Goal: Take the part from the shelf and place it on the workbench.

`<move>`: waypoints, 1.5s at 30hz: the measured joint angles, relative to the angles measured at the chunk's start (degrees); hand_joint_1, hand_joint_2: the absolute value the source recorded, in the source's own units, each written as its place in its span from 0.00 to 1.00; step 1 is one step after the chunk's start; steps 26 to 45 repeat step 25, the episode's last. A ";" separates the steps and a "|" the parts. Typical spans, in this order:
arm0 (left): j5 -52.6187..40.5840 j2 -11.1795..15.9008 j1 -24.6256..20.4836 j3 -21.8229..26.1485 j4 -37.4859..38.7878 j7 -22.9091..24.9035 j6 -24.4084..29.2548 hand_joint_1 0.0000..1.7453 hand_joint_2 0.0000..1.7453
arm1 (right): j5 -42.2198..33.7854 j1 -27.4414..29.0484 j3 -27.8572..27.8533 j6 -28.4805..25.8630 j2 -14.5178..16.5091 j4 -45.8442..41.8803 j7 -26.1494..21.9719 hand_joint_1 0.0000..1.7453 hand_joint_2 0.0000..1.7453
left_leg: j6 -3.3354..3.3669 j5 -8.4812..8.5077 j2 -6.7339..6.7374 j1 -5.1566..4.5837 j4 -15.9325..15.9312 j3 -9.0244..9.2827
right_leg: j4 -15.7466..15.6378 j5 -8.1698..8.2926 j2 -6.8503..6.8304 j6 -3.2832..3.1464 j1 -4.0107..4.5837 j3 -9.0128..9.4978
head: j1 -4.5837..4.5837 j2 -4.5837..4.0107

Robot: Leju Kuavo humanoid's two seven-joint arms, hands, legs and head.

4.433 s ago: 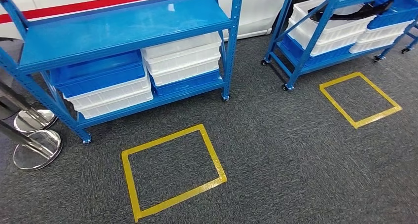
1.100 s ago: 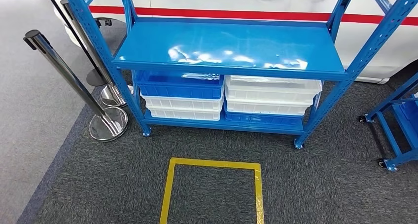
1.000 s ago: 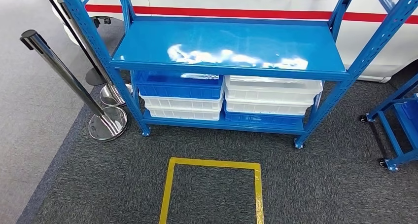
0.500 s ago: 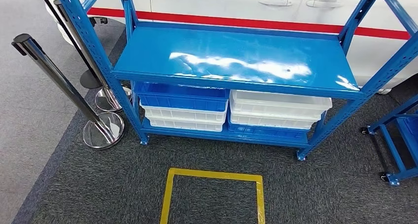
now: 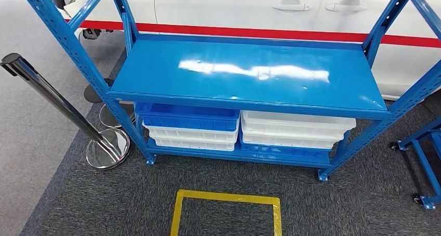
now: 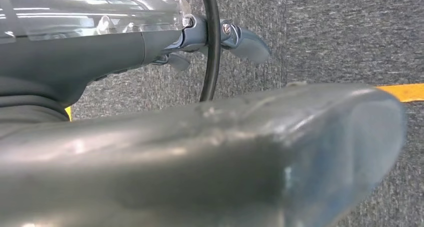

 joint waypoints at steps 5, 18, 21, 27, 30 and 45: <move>-0.93 0.02 0.27 0.49 -0.02 -0.10 0.09 0.00 0.00 | -2.32 -0.16 -2.32 -0.05 0.32 -0.02 0.32 0.00 0.00 | -0.22 7.79 0.10 0.38 -8.95 0.12 | 0.08 -1.73 0.85 0.60 -0.22 2.28 | 0.00 0.00; -2.77 -0.07 -0.06 2.49 -0.39 -0.08 0.31 0.00 0.00 | -1.93 -0.77 -4.84 -2.08 0.70 -0.11 0.05 0.00 0.00 | 3.21 9.85 1.95 0.00 -14.55 2.14 | 14.36 -7.64 0.11 3.34 -0.31 -5.25 | -0.01 0.00; -3.35 -0.14 -0.04 2.83 -0.39 -0.08 0.34 0.00 0.00 | -1.84 -0.83 -5.08 -3.04 0.72 -0.11 0.41 0.00 0.00 | 2.57 9.17 1.98 -0.17 -14.31 2.82 | 3.45 -1.98 -0.64 2.70 -0.12 -0.17 | -0.01 0.00; -3.79 -0.17 -0.20 3.09 -0.46 -0.05 0.35 0.00 0.00 | -1.95 -1.20 -5.55 -3.70 0.92 -0.11 0.86 0.00 0.00 | 1.52 8.66 2.19 -0.48 -14.25 3.07 | -0.05 -1.41 -0.85 1.88 0.21 1.29 | -0.02 0.00; -3.79 -0.17 -0.20 3.09 -0.46 -0.05 0.35 0.00 0.00 | -1.95 -1.20 -5.55 -3.70 0.92 -0.11 0.86 0.00 0.00 | 1.52 8.66 2.19 -0.48 -14.25 3.07 | -0.05 -1.41 -0.85 1.88 0.21 1.29 | -0.02 0.00; -3.79 -0.17 -0.20 3.09 -0.46 -0.05 0.35 0.00 0.00 | -1.95 -1.20 -5.55 -3.70 0.92 -0.11 0.86 0.00 0.00 | 1.52 8.66 2.19 -0.48 -14.25 3.07 | -0.05 -1.41 -0.85 1.88 0.21 1.29 | -0.02 0.00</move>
